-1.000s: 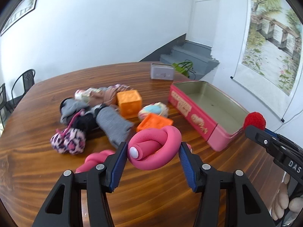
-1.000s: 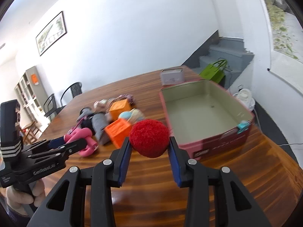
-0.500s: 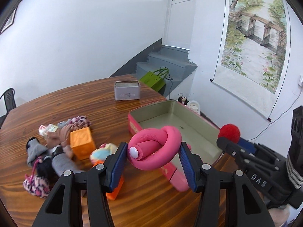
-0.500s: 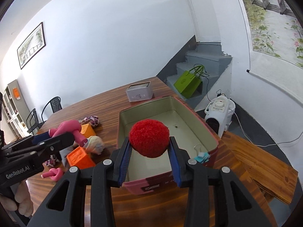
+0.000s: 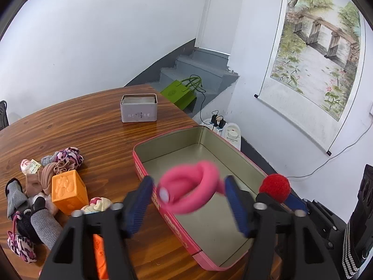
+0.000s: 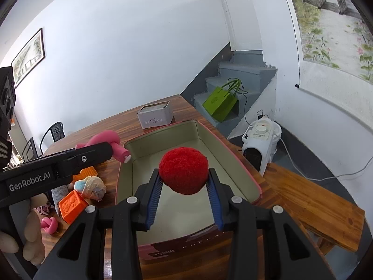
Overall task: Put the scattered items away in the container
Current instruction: 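Grasp the pink foam knot with the left gripper while the right carries the pompom to the tin, then open both grippers over the pink tin, dropping knot and pompom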
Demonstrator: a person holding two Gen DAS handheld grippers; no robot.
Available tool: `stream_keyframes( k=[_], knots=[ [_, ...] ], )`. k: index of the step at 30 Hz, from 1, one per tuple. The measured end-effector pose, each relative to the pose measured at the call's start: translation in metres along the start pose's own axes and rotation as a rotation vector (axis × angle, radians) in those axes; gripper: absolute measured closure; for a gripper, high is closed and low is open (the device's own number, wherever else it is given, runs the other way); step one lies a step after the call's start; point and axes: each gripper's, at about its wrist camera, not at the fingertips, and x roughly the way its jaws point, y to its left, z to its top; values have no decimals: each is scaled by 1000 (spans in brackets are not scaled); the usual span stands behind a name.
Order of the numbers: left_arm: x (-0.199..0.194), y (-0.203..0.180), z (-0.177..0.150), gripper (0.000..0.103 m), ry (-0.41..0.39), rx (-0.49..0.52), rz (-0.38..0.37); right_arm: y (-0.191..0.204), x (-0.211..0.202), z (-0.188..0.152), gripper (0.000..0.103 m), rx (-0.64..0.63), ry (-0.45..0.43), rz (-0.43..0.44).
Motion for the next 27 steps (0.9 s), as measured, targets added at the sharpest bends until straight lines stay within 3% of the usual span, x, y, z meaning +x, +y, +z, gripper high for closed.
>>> stream_keyframes(
  k=[6, 11, 21, 22, 24, 27],
  knots=[
    [-7, 6, 3, 18, -41, -7, 5, -16, 4, -3, 32, 86, 7, 21],
    [-17, 19, 7, 18, -58, -58, 5, -16, -6, -3, 27, 81, -45, -24],
    [-28, 28, 2, 18, -57, -99, 28, -10, -1, -7, 26, 37, -35, -45],
    [-30, 28, 1, 16, -63, -97, 31, -10, -1, -7, 26, 37, -39, -51],
    [-35, 28, -1, 0, -77, -91, 46, -12, -2, -7, 26, 39, -47, -67],
    [-50, 31, -5, 0, -119, -61, 89, -16, -2, -7, 26, 50, -52, -87]
  ],
)
